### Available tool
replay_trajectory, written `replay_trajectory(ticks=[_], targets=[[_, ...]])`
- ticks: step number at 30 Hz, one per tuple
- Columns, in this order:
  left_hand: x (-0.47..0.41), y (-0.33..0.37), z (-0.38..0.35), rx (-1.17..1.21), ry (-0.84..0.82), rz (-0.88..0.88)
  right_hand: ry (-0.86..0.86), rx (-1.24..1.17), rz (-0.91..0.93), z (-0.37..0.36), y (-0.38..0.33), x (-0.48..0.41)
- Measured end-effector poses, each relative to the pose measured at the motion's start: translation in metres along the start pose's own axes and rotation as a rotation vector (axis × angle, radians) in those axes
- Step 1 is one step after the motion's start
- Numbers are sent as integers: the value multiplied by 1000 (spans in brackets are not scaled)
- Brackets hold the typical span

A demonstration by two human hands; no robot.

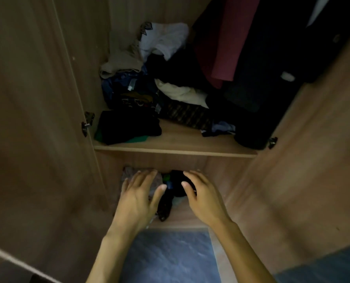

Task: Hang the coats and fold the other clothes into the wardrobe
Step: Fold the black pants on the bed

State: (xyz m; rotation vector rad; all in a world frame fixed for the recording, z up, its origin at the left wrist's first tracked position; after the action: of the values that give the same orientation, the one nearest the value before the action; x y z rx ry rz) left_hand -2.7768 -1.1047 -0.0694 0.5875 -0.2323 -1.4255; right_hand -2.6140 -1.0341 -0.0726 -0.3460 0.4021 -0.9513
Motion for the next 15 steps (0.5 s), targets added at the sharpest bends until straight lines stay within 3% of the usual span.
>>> replay_trajectory(ticks=[8,15], targets=[[58,80,-18,42,-51,-74,93,-92,-15,43,22,96],[139,198,-78,57,-133,-168,185,-121,-67,103,82,225]])
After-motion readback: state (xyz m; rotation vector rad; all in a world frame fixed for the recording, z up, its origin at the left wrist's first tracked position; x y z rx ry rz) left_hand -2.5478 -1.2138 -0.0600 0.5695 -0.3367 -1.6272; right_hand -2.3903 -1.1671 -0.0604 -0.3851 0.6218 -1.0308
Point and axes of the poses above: each hand's wrist, its own x-axis away from the middle knuckle, its own z-axis out of the back of the hand, y = z × x, the point moved 8 cm from there along -x, towards the middle knuckle, and after that the axes turned 6 degrees about -y, right-handed, at the moved point
